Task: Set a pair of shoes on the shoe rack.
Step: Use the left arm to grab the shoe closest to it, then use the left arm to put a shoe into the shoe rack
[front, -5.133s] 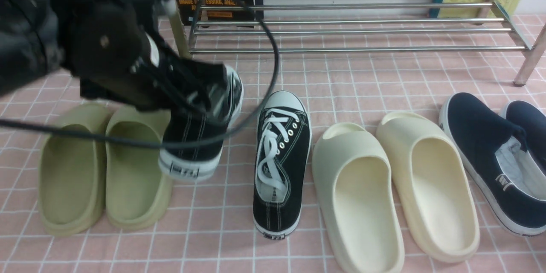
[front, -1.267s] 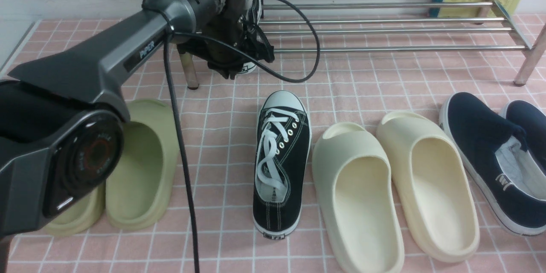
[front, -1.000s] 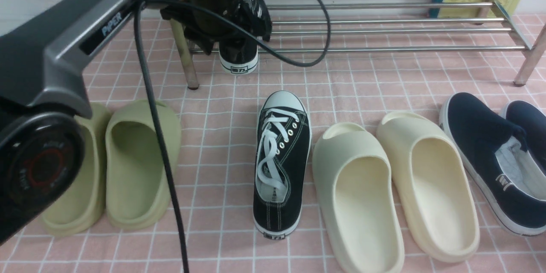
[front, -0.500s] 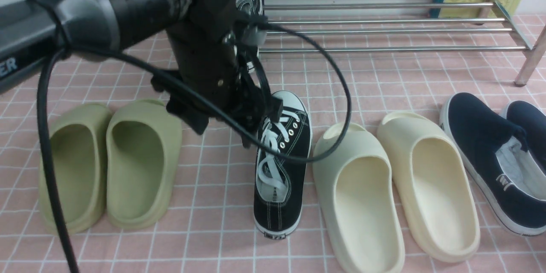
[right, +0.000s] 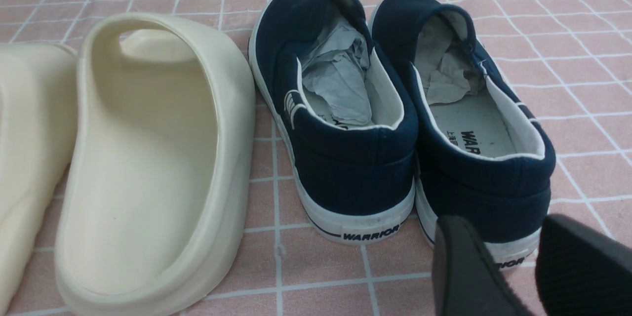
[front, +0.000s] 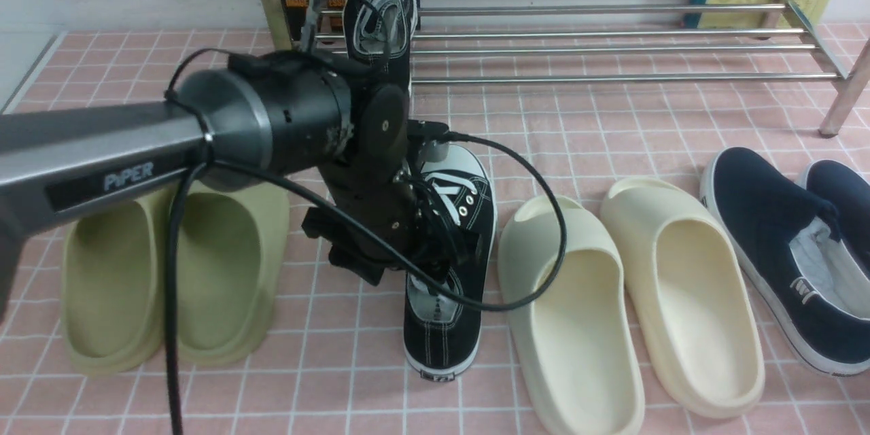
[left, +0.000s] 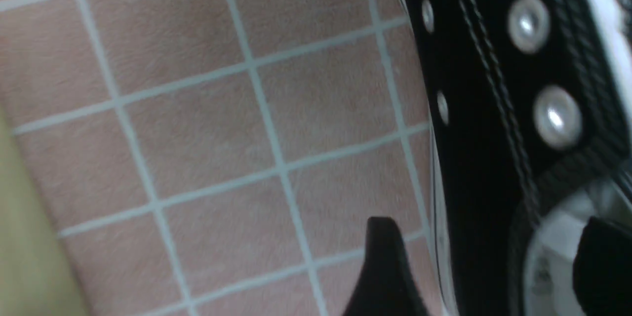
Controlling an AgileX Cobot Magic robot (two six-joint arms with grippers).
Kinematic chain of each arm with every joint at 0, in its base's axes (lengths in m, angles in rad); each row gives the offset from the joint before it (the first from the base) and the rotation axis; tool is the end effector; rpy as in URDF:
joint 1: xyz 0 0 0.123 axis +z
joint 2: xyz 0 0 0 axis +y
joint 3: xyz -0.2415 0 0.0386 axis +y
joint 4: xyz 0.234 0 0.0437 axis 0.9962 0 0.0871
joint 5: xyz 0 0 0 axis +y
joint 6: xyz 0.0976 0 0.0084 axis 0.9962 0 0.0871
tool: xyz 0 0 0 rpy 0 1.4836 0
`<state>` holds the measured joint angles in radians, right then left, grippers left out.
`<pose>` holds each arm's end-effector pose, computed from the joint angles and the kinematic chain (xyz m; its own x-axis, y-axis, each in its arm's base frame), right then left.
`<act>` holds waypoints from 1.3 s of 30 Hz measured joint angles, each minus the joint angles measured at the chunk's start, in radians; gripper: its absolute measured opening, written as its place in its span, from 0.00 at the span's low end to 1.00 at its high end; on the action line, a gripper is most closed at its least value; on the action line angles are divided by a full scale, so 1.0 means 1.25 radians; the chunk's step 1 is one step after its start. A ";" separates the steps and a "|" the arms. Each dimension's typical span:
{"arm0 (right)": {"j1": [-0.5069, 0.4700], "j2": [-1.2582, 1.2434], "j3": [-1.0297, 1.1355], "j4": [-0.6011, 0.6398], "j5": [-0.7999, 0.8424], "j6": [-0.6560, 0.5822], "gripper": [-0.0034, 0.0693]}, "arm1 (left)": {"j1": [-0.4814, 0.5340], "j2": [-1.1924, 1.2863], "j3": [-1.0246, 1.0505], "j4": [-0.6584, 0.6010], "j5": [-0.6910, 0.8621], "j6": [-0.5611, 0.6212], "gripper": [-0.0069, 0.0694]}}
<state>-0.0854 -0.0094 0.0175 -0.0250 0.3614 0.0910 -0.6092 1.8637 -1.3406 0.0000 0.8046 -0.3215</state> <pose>0.0862 -0.0082 0.1737 -0.2705 0.0910 -0.9584 0.1123 0.9917 0.0624 0.2976 -0.2076 0.1713 -0.9168 0.2544 -0.3077 0.2978 0.9491 -0.1025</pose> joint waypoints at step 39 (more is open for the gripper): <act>0.000 0.000 0.000 0.000 0.000 0.000 0.38 | 0.096 0.235 -0.513 0.091 -0.059 -0.191 0.12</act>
<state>-0.0854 -0.0094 0.0175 -0.0250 0.3614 0.0910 -0.4894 2.1578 -1.9821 0.1134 0.7307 -0.5600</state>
